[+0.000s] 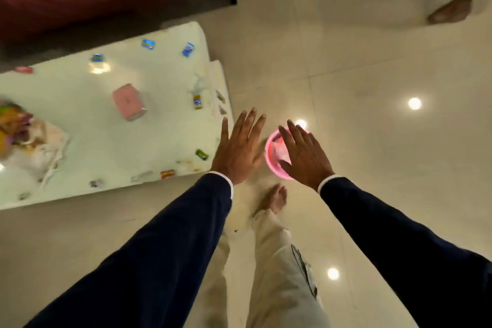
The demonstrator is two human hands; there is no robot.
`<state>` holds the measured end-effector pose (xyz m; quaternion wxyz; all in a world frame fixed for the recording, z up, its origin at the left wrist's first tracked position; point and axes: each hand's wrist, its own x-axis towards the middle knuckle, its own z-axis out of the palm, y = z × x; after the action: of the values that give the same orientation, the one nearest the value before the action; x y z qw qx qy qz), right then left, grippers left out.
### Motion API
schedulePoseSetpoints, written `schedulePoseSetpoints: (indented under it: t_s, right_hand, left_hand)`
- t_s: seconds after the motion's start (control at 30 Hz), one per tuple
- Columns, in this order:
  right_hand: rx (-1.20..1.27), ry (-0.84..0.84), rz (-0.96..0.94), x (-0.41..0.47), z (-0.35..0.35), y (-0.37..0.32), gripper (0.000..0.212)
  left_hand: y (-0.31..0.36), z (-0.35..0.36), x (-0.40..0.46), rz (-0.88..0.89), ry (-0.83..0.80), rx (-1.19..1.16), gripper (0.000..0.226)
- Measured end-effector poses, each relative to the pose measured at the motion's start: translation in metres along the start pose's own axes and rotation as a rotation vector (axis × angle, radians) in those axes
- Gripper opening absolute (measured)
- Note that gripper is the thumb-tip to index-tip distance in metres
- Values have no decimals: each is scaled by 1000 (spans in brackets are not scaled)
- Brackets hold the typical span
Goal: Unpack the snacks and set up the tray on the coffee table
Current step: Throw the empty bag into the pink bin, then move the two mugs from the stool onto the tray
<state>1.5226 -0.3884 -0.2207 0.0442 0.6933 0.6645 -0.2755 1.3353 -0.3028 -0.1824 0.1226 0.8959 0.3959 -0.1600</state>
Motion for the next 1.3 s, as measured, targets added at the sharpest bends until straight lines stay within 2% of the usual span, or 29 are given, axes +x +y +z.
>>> schedulePoseSetpoints:
  t_s: [0.17,0.4,0.83,1.07,1.3]
  right_hand:
    - [-66,111,-167,-29,-88,-94,89]
    - [-205,236,-342,-49,-144,-231,92]
    - [-408,269,-671,-68,-118,-541,92]
    - [-468,250,-804,-62,-107,-675,92]
    - [-454,206,-893,-27,-79,-769,89]
  left_hand:
    - [-39,-79,-83,-69,80,73,82]
    - [-114,-108,-222,-245,236,93,81]
    - [-293,-71,-512,-710,337,17,82]
    - [-355,-71,-600,-844,421,-30,81]
    - [-426,-49,-640,-942,404,-76,80]
